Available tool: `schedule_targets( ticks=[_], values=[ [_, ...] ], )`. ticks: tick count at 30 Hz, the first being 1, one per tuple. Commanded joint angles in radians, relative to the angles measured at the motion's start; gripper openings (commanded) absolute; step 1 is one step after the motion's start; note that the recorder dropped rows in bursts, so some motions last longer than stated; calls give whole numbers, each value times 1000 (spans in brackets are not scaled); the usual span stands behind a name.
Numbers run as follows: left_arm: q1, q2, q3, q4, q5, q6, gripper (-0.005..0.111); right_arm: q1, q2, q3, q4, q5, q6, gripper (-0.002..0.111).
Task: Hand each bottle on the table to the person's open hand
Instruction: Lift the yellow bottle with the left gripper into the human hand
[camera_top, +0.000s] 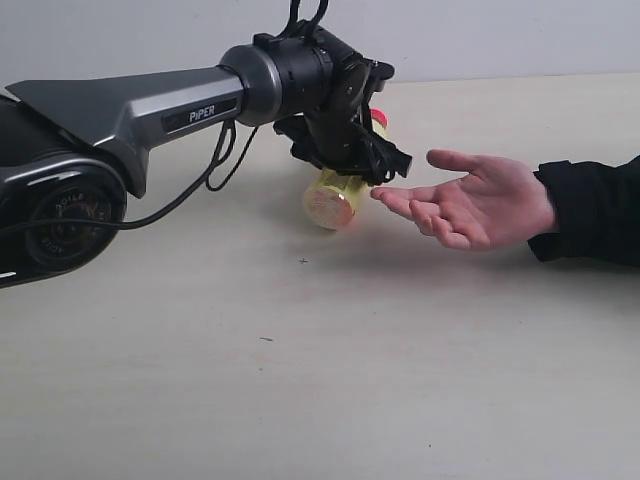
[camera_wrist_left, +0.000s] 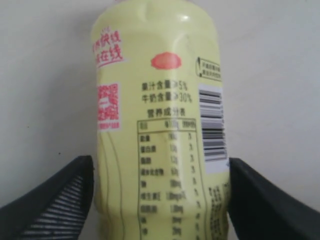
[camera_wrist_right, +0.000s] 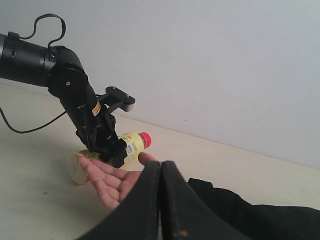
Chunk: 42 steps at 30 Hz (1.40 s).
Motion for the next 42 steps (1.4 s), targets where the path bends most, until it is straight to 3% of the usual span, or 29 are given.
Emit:
schedule_targets(
  ticks=[1,7,9,11,15,17,23,29,33,42],
  values=[
    [0,10,-8,-5,4,2,70,-2,-3,2,0,-4,1,0],
    [0,10,-8,1,4,4,70,-2,-3,2,0,-4,1,0],
    [0,10,-8,3,4,4,64,-2,-3,2,0,-4,1,0],
    [0,10,-8,5,6,4,52,-2,-3,2,0,-4,1,0],
    [0,8,-8,5,6,-8,13,-2,-3,2,0,-4,1,0],
    [5,4,-8,5,4,-13,0,-2,-3,2,0,-4,1,0],
    [9,-25,-8,27,38,-60,0,-2,-3,2,0,-4,1,0],
    [9,-123,-8,83,155,-198,0,-2,-3,2,0,-4,1,0],
    [4,-196,-8,76,228,-203,0,-2,-3,2,0,-4,1,0],
    [-66,-285,-8,70,331,-300,0,-2,-3,2,0,-4,1,0]
  ],
)
